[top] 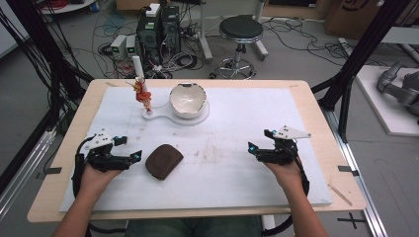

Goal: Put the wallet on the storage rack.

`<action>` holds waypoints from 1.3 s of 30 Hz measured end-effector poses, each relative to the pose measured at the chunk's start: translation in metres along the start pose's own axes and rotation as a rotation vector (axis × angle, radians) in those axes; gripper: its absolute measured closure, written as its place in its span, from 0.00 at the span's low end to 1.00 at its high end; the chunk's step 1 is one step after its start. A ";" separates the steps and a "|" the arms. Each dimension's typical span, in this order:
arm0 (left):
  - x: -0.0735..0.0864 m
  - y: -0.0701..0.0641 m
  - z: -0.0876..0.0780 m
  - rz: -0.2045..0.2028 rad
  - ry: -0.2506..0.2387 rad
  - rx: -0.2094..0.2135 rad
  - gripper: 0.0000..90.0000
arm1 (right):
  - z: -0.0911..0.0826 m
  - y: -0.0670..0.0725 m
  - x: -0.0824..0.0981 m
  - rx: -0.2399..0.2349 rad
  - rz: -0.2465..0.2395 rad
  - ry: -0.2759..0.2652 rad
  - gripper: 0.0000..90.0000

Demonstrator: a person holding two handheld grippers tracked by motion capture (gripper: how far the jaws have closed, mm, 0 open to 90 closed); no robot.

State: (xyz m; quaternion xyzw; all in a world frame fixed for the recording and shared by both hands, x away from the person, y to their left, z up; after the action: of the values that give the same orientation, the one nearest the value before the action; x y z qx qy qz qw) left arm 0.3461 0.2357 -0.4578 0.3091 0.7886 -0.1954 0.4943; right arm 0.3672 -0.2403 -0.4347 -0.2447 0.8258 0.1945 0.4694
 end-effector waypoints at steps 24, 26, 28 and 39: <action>0.012 -0.007 -0.018 -0.001 0.022 0.010 0.17 | 0.022 0.011 -0.009 -0.035 -0.024 0.020 0.21; 0.011 -0.009 -0.018 0.003 0.022 0.016 0.17 | 0.022 0.010 -0.009 -0.033 -0.024 0.022 0.21; 0.009 -0.012 -0.017 0.006 0.019 0.025 0.17 | 0.022 0.010 -0.009 -0.034 -0.022 0.023 0.21; 0.008 -0.035 -0.004 0.009 0.088 0.067 0.16 | 0.022 0.008 -0.009 -0.037 -0.019 0.024 0.21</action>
State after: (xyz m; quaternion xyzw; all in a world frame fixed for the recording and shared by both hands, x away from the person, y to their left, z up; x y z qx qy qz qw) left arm 0.3173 0.2145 -0.4631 0.3374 0.8012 -0.2056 0.4494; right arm 0.3814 -0.2197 -0.4368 -0.2634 0.8253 0.2024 0.4566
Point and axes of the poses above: each handheld gripper's, and its own axes: z roughly forward along the jaws, x roughly out of its underside, y roughly to its left, the point moved 5 cm from there along z, roughly forward along the jaws, and after that the axes turned 5 degrees about z, right-handed, at the moved point
